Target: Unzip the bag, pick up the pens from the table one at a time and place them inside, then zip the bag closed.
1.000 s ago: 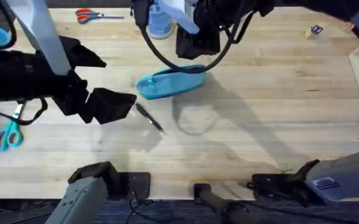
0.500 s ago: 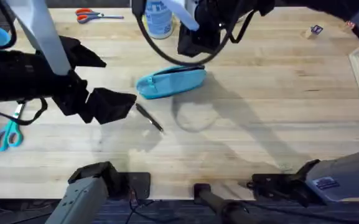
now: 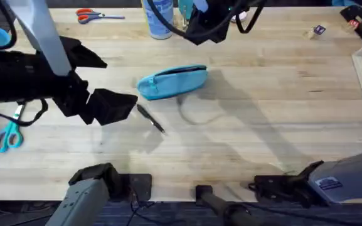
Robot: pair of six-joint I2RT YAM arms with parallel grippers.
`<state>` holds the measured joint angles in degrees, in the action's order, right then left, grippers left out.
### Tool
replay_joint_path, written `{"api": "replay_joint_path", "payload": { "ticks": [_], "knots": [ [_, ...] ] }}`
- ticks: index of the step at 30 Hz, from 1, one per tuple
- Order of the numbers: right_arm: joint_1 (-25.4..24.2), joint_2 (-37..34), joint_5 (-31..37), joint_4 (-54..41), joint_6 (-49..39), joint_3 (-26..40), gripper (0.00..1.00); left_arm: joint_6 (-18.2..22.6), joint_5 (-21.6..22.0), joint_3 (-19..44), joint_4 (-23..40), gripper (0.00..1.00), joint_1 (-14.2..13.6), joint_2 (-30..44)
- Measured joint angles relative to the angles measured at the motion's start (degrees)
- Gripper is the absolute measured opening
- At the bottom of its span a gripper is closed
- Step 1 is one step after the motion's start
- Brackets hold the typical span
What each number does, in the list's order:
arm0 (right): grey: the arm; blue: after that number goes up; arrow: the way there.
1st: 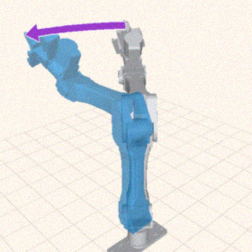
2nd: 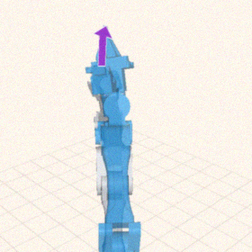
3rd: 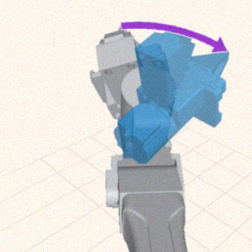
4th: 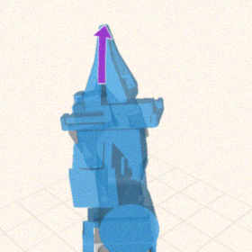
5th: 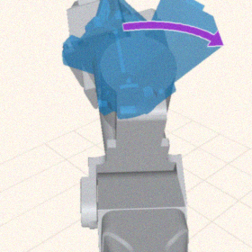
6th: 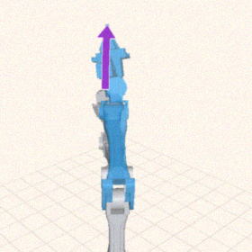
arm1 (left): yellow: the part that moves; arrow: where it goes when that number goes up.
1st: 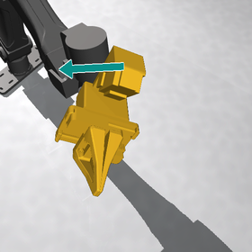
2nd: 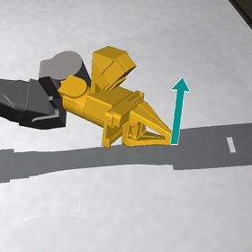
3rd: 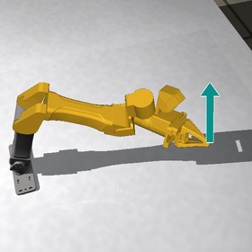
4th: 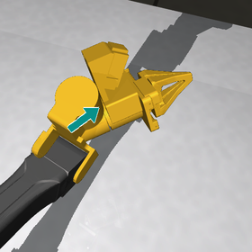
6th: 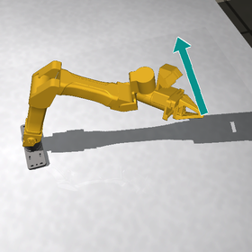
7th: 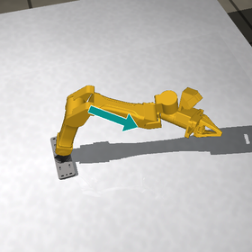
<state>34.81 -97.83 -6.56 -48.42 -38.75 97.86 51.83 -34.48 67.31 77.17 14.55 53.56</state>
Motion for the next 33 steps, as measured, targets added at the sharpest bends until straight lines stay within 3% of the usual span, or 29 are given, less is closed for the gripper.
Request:
{"api": "replay_joint_path", "payload": {
  "ticks": [16, 33],
  "knots": [
    [0.0, -7.5, -2.7, -4.4, -4.3, 0.4, 0.03, 0.0, 0.0, 0.0, 0.0, 0.995, 0.0, 0.0],
    [1.8, -10.0, -2.9, -6.3, -4.8, 0.4, 0.03, 0.0, 0.0, 0.0, 0.0, 0.995, 0.0, 0.0]
  ]
}}
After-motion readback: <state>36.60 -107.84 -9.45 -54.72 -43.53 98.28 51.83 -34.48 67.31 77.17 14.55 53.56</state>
